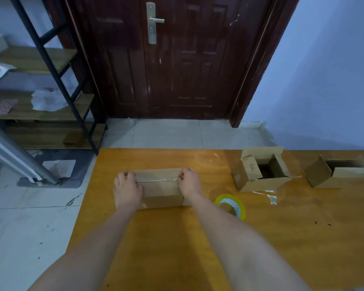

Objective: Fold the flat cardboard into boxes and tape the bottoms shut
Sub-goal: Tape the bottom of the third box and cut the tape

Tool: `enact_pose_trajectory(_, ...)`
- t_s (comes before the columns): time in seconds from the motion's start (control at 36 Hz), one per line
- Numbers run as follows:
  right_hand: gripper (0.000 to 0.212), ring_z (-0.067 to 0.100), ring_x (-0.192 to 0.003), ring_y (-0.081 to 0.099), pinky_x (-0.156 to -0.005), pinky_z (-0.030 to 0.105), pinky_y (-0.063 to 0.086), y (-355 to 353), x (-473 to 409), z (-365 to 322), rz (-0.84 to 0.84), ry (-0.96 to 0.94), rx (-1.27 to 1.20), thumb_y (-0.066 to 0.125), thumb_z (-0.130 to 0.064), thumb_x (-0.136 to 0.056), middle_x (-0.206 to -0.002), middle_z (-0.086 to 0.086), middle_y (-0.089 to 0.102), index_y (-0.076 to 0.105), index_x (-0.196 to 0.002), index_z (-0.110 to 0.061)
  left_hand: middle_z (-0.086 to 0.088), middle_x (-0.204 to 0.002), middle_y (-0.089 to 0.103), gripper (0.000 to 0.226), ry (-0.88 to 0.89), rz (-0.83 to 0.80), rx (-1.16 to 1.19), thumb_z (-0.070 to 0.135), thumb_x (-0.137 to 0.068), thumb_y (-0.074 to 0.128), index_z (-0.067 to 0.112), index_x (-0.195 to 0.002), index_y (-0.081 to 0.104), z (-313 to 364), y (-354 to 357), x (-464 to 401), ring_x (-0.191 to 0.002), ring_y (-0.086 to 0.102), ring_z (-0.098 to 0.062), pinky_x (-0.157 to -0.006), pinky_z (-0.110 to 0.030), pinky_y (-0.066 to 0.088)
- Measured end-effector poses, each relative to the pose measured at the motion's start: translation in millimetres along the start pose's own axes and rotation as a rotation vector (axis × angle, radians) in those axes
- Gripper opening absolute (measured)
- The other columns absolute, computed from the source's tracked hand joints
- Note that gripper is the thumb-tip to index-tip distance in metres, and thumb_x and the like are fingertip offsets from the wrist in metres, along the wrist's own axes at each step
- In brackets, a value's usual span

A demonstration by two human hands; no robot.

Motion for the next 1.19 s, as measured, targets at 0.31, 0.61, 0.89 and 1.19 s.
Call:
enact_pose_trajectory(0.31,0.036,0.034,-0.113,0.054,-0.097,0.034,0.043,14,0,-6,0.025,0.213,-0.065,0.043,0.004,-0.090,-0.125,0.017,0.051,0.058,-0.122,-0.002,-0.018,-0.122,0.058,0.044,-0.161,-0.152,0.194,0.017,-0.092,0.055,0.008,-0.134,0.045,-10,9,-5,-0.108,0.057,-0.036,-0.086,-0.041,0.051)
enact_pose_trajectory(0.61,0.029,0.033,-0.114,0.059,-0.087,0.033,0.047,7,1,-15,-0.013,0.441,-0.166,0.042,0.000,-0.096,-0.121,0.018,0.062,0.064,-0.116,0.000,-0.016,-0.108,0.062,0.040,-0.225,-0.233,0.248,0.020,-0.093,0.054,0.005,-0.129,0.049,-10,13,-8,-0.077,0.054,-0.026,-0.061,-0.033,0.046)
enact_pose_trajectory(0.89,0.031,0.031,-0.105,0.061,-0.072,0.030,0.043,18,7,-20,-0.063,0.512,-0.248,0.037,-0.005,-0.098,-0.116,0.013,0.064,0.064,-0.114,-0.005,-0.018,-0.108,0.057,0.037,-0.280,-0.302,0.319,0.021,-0.095,0.046,0.004,-0.128,0.046,-9,17,-13,-0.081,0.052,-0.031,-0.067,-0.035,0.043)
enact_pose_trajectory(1.19,0.031,0.032,-0.113,0.058,-0.090,0.036,0.048,16,2,-19,-0.216,0.505,-0.195,0.038,-0.013,-0.100,-0.126,0.015,0.059,0.057,-0.122,-0.004,-0.018,-0.128,0.053,0.057,-0.361,-0.345,0.383,0.042,-0.092,0.054,0.002,-0.132,0.045,-8,18,-19,-0.116,0.051,-0.037,-0.093,-0.039,0.046)
Point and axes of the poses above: each hand's wrist, its own x-axis away from the middle knuckle, its own y-axis out of the palm, z = x × y, the point moved 1 cm from there along -x, towards the middle knuckle
